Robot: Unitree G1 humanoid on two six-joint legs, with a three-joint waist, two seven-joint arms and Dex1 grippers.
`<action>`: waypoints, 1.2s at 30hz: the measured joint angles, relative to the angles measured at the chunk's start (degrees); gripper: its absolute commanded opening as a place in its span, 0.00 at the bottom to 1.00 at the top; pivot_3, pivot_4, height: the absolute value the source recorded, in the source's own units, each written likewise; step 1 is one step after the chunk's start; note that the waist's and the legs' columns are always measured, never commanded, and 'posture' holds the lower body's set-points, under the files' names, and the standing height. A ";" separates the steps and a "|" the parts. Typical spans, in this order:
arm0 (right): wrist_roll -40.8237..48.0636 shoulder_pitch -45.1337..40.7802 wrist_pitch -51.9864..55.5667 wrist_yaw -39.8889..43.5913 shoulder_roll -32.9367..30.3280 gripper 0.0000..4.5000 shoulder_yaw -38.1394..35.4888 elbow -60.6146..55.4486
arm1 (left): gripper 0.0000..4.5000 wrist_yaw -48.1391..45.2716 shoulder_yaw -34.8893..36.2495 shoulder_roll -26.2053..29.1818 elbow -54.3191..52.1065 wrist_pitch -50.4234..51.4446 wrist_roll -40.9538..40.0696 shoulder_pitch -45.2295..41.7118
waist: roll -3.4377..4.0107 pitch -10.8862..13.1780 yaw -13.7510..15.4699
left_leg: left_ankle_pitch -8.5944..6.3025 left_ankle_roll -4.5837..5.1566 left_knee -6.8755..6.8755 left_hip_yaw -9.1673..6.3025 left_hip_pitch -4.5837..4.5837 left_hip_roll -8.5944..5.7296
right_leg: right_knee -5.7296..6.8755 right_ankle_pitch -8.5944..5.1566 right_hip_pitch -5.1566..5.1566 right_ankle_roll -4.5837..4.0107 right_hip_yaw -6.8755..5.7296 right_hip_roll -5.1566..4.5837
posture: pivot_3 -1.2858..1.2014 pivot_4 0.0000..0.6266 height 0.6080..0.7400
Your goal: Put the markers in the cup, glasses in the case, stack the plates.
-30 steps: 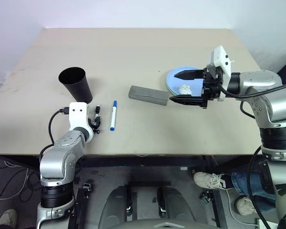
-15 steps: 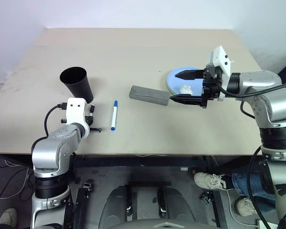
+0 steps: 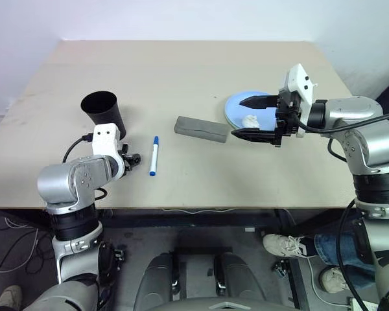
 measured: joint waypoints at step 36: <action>0.01 1.78 2.74 -4.49 -0.10 1.00 0.00 -0.80 | 0.01 -2.96 -3.00 9.09 9.73 -0.38 1.90 -2.03 | 0.64 -0.42 -0.20 | -0.09 -0.21 -0.84 0.26 0.26 -0.07 | -0.40 0.07 -0.12 -0.15 0.24 -0.29 | 0.52 0.24 1.00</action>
